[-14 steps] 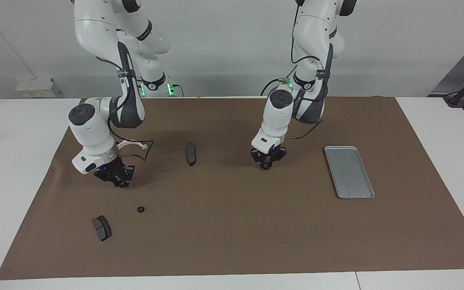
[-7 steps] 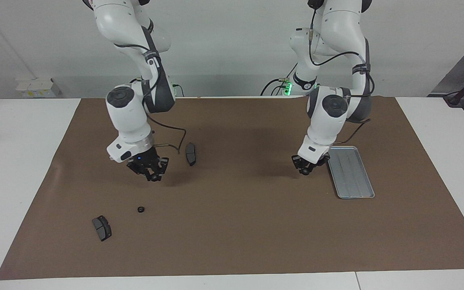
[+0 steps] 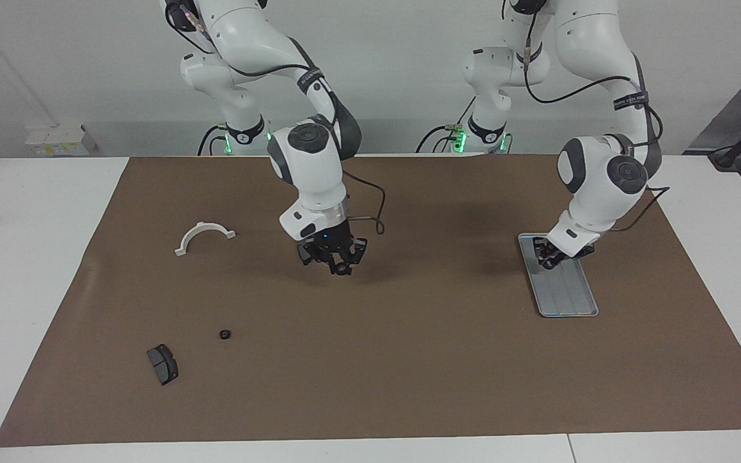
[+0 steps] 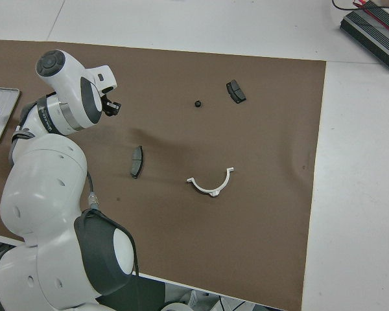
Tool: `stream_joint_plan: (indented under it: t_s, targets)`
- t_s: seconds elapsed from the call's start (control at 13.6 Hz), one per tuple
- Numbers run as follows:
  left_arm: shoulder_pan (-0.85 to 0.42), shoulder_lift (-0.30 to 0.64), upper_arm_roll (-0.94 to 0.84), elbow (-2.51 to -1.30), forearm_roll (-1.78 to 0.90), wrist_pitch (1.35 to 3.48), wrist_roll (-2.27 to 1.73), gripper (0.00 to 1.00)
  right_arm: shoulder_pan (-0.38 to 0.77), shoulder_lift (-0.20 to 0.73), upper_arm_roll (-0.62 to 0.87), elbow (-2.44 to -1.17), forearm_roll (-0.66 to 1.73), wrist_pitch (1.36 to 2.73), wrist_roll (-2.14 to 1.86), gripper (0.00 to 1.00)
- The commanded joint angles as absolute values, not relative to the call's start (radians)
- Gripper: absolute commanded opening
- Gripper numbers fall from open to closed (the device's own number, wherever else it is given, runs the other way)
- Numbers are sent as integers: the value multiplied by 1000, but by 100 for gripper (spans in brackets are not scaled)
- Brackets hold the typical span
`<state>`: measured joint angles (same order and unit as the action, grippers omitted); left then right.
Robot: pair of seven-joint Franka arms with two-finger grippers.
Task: Pick bearing gear from pile to tray
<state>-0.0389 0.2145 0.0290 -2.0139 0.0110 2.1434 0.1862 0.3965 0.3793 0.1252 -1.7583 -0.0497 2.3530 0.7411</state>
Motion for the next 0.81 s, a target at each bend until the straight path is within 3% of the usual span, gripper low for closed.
stream_joint_plan:
  t_s: [0.0, 0.15, 0.22, 0.44, 0.51, 0.73]
  targets:
    - [17, 163, 20, -2088, -2, 2148, 312, 0, 477, 535, 121, -1555, -116, 2275, 868, 0]
    - [40, 152, 20, -2112, -2, 2157, 363, 0, 515, 607, 123, -1453, -133, 2240, 936, 0]
    - [44, 149, 20, -2126, -2, 2164, 371, 7, 538, 630, 123, -1425, -133, 2234, 948, 0]
    - [40, 149, 20, -2132, -2, 2178, 373, 77, 577, 669, 124, -1408, -135, 2275, 969, 0]
    - [37, 150, 20, -2126, -2, 2181, 374, 86, 580, 664, 126, -1423, -132, 2289, 968, 0]
    - [28, 161, 18, -2097, -2, 2183, 364, 88, 614, 657, 126, -1463, -132, 2289, 969, 0]
